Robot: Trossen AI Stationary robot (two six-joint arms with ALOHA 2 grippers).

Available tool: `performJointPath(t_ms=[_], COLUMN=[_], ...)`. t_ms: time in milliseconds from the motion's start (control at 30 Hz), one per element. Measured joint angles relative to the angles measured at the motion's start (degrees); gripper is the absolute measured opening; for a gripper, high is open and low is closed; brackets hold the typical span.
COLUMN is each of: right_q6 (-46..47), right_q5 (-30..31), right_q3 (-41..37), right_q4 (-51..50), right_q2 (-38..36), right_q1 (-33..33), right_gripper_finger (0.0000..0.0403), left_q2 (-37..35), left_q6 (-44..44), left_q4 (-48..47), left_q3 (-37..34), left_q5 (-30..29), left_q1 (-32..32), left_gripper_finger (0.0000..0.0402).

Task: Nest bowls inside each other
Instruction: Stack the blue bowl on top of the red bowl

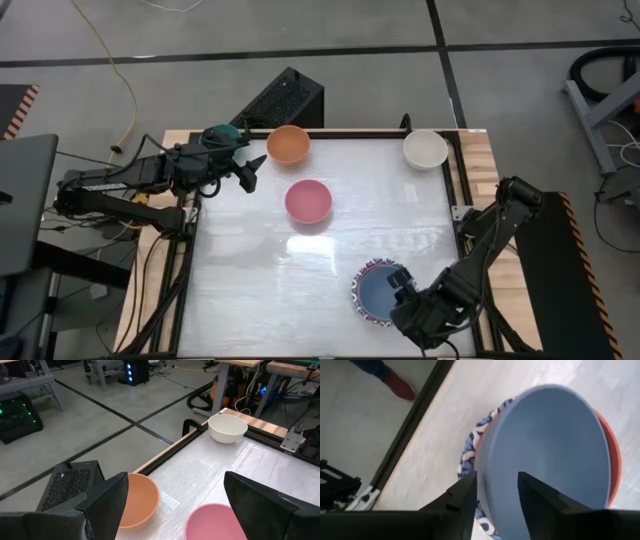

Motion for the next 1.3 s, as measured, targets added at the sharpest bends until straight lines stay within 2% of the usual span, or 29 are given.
performJointPath(t_ms=[200,333,433,667,900,1133,1300], right_q6=[2.93,5.88,5.94,3.55,5.33,5.46,5.42], right_q5=[0.63,0.98,2.43,1.00,2.05,1.79,2.05], right_q3=[-0.03,-0.03,-0.02,-0.65,-1.94,-4.52,-4.77], right_q4=[2.23,2.11,1.74,1.96,1.75,4.35,3.82], right_q2=[-1.64,-3.62,-4.33,-3.74,-3.74,-3.69,-3.69], right_q1=[0.40,0.80,1.62,2.37,2.24,2.26,1.91], right_gripper_finger=[0.0179,0.0166,0.0134,0.0014,0.0033,0.0010,0.0014], left_q2=[0.00,0.00,0.00,0.00,0.00,0.00,0.00], left_q6=[-0.01,-0.01,-0.03,-0.03,-0.01,-0.01,0.38], left_q4=[0.00,0.00,0.00,-0.04,-0.04,-0.07,-0.07], left_q3=[-0.01,-0.01,0.01,0.01,0.01,0.00,0.01], left_q5=[0.01,0.02,0.02,0.02,-0.12,-0.25,-0.27], left_q1=[-0.01,0.01,0.02,-0.01,0.01,0.00,0.08], left_gripper_finger=[0.0318,0.0318,0.0318,0.0318,0.0318,0.0318,0.0318])
